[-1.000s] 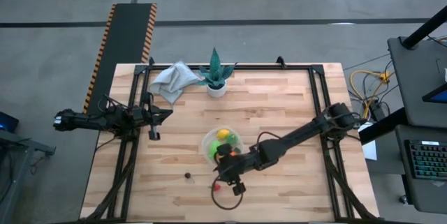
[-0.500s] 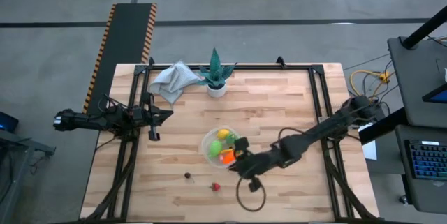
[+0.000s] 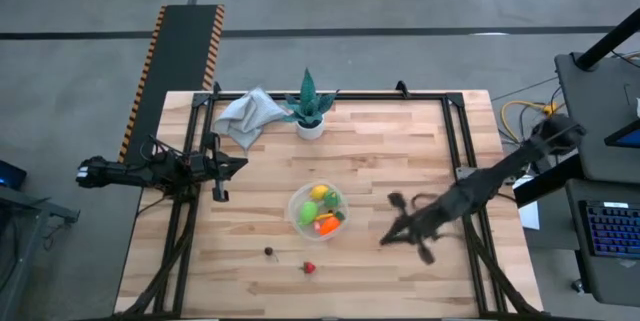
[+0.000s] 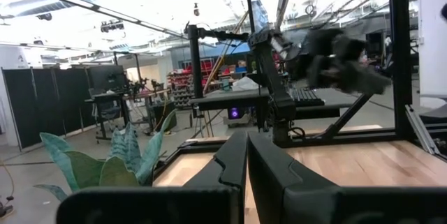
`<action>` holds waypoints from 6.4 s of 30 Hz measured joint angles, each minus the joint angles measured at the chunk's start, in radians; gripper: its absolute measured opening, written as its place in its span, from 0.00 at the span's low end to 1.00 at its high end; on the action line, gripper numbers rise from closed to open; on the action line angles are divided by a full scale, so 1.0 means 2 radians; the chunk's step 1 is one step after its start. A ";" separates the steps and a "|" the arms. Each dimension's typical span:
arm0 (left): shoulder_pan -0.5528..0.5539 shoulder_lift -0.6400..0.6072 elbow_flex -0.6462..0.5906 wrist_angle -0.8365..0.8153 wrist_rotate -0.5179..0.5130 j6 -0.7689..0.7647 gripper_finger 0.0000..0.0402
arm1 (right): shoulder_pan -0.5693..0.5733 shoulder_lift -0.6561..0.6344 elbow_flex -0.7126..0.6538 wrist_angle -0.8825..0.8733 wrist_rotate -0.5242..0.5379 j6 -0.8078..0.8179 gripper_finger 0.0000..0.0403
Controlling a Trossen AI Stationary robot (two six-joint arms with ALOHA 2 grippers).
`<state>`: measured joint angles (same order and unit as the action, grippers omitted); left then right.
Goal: Pick and placing Produce into tupperware
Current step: Put the black cherry into the bin
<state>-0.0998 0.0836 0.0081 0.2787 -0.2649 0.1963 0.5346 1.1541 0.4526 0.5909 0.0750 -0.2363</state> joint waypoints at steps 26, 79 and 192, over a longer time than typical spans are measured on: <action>0.000 0.000 0.000 0.003 -0.002 0.013 0.00 | -0.104 -0.424 -0.132 -0.228 0.064 -0.032 0.02; -0.041 0.358 0.345 -0.136 0.133 0.028 0.59 | -0.254 -0.428 -0.174 -0.178 -0.024 0.027 0.02; -0.237 0.790 0.444 -0.376 0.104 -0.249 0.21 | -0.254 -0.422 -0.174 -0.201 0.051 0.012 0.02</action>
<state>-0.5741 1.6637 0.8959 -0.4729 -0.0564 -0.3010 0.0273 0.3111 0.1043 0.1898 0.1772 -0.2123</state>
